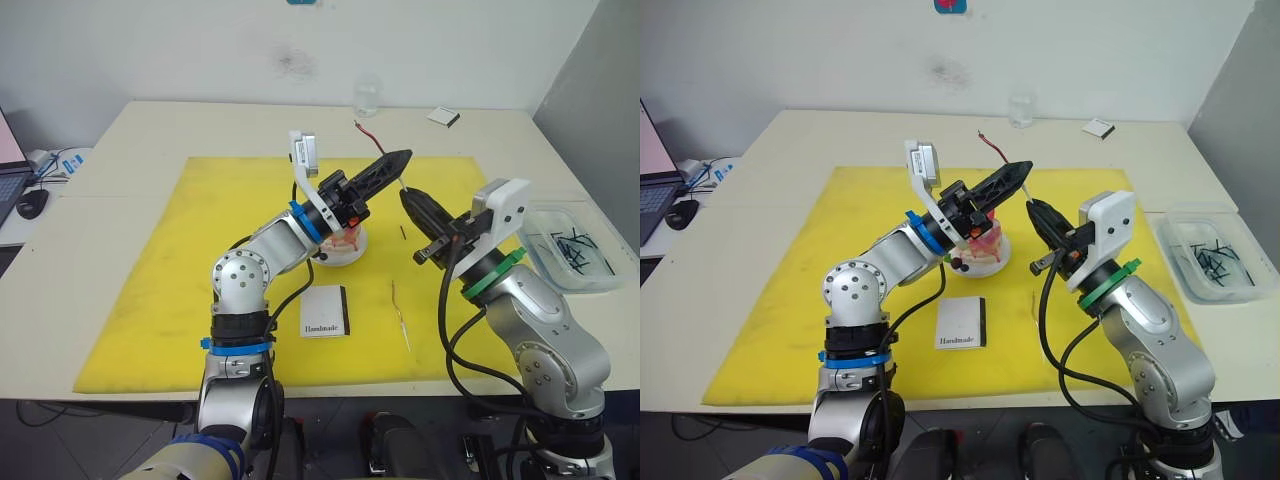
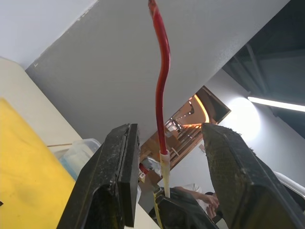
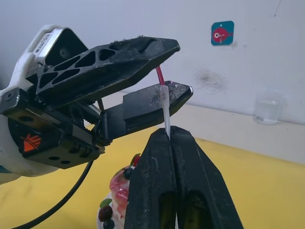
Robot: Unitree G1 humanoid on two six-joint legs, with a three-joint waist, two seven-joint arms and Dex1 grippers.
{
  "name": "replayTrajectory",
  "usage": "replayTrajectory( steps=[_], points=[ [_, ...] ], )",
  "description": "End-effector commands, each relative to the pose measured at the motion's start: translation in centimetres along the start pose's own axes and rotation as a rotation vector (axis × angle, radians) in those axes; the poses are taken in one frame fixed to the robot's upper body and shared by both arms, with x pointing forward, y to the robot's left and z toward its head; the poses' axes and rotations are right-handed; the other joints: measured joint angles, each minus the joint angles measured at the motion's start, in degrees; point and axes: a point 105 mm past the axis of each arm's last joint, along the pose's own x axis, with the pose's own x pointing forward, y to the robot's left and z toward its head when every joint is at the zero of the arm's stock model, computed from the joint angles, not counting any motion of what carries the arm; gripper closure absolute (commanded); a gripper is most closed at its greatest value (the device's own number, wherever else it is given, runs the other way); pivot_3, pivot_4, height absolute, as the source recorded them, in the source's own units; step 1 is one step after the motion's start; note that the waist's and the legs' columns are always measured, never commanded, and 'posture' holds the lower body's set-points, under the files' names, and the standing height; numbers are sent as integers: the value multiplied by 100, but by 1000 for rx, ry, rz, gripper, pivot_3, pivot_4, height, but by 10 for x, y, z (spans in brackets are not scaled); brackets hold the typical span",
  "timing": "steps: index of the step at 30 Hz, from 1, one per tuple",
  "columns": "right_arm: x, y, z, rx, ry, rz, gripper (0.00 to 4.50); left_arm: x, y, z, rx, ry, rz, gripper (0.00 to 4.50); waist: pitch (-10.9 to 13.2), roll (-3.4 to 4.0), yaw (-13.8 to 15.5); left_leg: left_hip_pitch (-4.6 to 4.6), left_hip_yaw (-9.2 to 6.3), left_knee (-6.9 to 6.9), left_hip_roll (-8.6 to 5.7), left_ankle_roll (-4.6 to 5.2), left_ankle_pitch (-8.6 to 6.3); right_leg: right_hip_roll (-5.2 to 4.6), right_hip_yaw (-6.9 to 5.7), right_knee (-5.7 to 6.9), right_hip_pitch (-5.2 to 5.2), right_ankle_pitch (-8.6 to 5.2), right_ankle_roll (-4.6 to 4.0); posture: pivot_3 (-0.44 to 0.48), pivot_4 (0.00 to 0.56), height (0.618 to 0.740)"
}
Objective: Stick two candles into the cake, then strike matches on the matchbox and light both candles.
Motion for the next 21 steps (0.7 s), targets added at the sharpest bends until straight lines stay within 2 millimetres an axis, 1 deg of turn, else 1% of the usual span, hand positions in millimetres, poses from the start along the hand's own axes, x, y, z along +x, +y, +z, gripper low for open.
replayTrajectory(
  steps=[1,3,6,8,12,15,16,17,20,21],
  points=[
    [-2,9,12,-8,-49,22,4500,6,-19,7,32,-21,-75,2506,0,0,0,0,-1,0,0,0,0,0,-1,0,0,0,0,0,150,740],
    [-2,10,12,-6,-49,22,4500,7,-19,7,32,-20,-77,2978,0,0,0,0,0,0,0,0,0,0,0,0,0,0,0,0,150,740],
    [-1,10,12,-2,-52,17,4500,7,-20,6,40,-9,-81,3931,0,0,0,0,0,0,0,0,0,0,0,-1,0,0,0,0,150,740],
    [0,10,13,0,-55,15,4500,7,-20,6,41,-5,-84,4468,0,0,0,0,0,0,0,0,0,0,0,-1,0,0,0,0,150,740],
    [3,9,13,-11,-49,8,4500,7,-17,7,41,-7,-73,4468,0,0,0,-1,0,-1,0,0,0,0,0,-3,0,0,0,0,150,740],
    [4,13,15,-4,-52,40,3948,6,-17,11,50,-8,-70,4500,0,0,-1,-1,-1,-1,0,0,0,0,-2,-3,0,0,0,0,150,740],
    [4,13,15,-5,-52,47,3655,5,-16,14,66,-9,-66,4500,0,0,-1,-1,-1,-1,0,0,0,0,-1,-3,0,0,0,0,150,740],
    [5,13,15,-8,-50,50,3263,4,-15,17,84,-10,-60,4500,0,0,-1,-1,0,-1,0,0,0,0,-1,-3,0,0,0,0,150,740],
    [7,13,13,-31,-36,65,2267,-7,-6,40,187,-17,-11,4500,0,0,-8,0,0,-2,1,0,0,1,-1,-3,-2,0,0,0,150,740],
    [9,16,10,-44,-21,92,1859,-15,-1,53,250,-16,23,4500,0,0,-21,0,-1,-3,1,0,0,2,-3,-2,-2,0,0,0,150,740]
  ],
)
